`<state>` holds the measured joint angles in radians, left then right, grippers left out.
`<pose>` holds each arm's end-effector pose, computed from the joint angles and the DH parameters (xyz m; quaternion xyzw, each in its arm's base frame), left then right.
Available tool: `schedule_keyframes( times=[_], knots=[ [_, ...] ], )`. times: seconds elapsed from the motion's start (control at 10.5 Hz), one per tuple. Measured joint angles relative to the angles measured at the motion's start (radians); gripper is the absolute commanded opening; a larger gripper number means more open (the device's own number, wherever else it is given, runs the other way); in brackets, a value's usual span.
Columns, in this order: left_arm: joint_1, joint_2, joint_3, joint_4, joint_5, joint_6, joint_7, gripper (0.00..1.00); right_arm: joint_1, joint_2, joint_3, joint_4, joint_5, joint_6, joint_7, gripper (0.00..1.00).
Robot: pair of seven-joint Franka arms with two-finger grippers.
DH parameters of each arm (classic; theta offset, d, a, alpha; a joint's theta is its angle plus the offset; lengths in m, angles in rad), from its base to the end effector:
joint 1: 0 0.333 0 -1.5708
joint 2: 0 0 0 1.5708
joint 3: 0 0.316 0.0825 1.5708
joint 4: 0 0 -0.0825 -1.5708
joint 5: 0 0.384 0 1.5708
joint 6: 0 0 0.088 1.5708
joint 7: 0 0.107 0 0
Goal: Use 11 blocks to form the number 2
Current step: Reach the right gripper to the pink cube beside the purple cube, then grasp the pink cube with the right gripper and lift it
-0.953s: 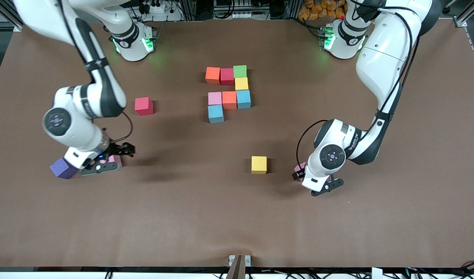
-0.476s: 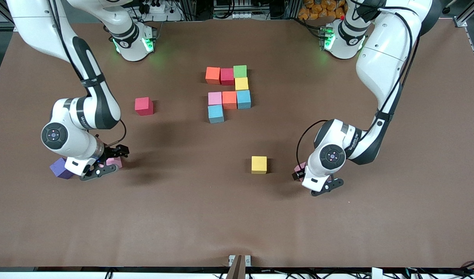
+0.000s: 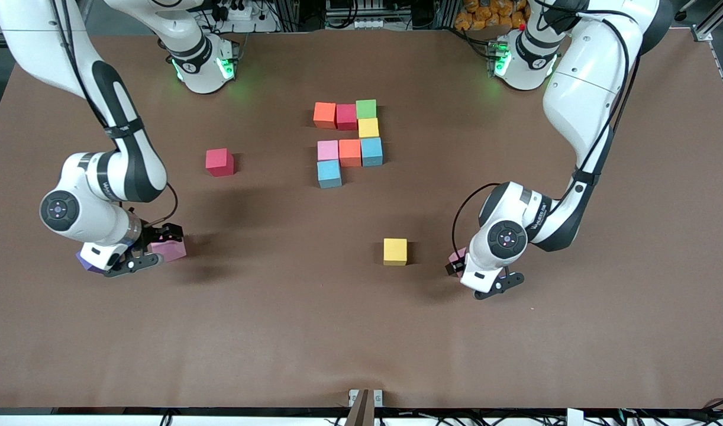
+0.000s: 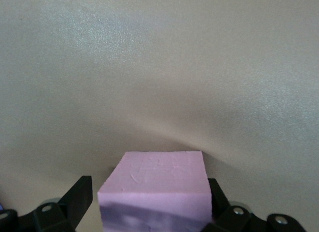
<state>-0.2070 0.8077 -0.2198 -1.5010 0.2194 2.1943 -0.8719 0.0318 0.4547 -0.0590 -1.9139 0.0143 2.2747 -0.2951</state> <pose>0.6521 -0.2620 0.1879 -0.9822 -0.1823 0.0330 0.0317 0.6176 -0.0149 0.2491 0.9903 0.1309 -0.0472 0.0003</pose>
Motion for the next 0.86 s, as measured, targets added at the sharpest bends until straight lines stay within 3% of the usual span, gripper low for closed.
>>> schedule_keyframes(
  times=[0.86],
  knots=[
    [0.000,0.000,0.000,0.000,0.003,0.000,0.000,1.00,-0.010,0.048,0.005,0.000,0.000,0.012,-0.025,1.00]
  ],
)
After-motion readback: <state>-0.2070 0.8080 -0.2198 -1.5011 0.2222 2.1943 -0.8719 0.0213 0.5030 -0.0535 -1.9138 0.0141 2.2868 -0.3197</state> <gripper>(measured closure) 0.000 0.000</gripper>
